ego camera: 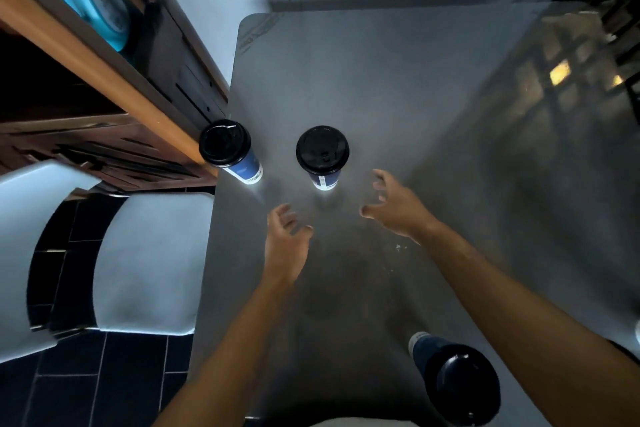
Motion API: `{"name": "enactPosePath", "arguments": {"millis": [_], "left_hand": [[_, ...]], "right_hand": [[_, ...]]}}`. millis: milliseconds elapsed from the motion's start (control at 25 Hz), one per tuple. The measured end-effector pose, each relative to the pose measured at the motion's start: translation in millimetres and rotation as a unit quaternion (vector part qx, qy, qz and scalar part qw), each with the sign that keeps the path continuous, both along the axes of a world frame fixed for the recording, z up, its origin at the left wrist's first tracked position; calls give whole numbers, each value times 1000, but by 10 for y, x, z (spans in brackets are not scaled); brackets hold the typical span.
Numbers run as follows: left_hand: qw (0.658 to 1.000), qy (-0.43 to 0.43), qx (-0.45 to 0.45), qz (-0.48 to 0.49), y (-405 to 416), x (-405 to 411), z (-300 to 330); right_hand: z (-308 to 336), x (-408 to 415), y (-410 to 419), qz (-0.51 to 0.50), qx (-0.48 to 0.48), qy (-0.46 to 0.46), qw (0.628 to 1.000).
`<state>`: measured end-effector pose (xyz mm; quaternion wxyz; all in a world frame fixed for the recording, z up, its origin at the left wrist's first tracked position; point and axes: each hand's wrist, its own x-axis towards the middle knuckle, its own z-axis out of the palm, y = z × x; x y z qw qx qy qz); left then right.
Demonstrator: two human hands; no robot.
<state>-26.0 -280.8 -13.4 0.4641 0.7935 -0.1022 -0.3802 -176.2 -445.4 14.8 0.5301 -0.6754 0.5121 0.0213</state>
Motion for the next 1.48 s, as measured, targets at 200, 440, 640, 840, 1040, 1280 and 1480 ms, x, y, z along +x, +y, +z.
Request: {"name": "enactPosePath", "arguments": {"millis": [200, 440, 640, 840, 1040, 1280, 1480], "left_hand": [[996, -71, -1, -45, 442, -532, 215], [945, -153, -108, -267, 858, -1011, 417], [918, -109, -156, -349, 1224, -1419, 518], [904, -109, -169, -377, 1407, -1829, 585], [875, -182, -148, -423, 1361, -2110, 635], [901, -210, -83, -371, 1213, -2446, 628], [928, -172, -92, -318, 1253, -2596, 604]], "right_hand": [[252, -362, 195, -17, -50, -32, 998], [617, -948, 781, -126, -183, -63, 973], [662, -1574, 1501, -148, -203, -88, 964], [545, -2163, 1894, -136, -194, -99, 966], [309, -2504, 1937, 23, -232, -108, 966], [149, -2617, 1852, 105, -150, -145, 972], [208, -2631, 1702, 112, -117, -165, 973]]}}
